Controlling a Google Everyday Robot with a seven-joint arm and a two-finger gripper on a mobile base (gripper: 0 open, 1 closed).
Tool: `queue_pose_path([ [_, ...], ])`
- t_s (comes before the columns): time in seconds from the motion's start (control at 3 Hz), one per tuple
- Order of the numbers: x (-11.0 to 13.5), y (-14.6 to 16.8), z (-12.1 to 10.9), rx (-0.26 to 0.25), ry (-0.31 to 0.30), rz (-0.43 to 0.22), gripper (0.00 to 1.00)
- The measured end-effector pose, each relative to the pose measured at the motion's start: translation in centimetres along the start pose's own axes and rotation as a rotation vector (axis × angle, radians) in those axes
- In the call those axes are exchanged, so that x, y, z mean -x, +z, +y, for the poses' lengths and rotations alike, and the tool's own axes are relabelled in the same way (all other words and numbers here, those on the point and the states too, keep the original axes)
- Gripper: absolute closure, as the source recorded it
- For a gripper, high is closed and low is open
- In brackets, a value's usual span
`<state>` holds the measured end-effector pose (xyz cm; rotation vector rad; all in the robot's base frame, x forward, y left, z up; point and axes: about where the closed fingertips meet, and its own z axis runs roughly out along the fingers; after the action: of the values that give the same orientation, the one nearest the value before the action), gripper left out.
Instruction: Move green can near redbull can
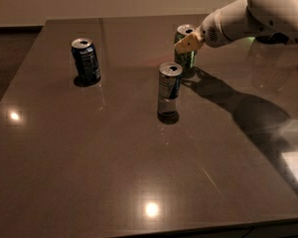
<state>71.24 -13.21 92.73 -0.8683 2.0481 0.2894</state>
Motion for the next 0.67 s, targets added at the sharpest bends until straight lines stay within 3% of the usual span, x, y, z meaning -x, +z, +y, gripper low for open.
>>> queue_pose_path([
  [0.67,-2.5,-3.4,2.9,0.178,0.013,0.022,1.00],
])
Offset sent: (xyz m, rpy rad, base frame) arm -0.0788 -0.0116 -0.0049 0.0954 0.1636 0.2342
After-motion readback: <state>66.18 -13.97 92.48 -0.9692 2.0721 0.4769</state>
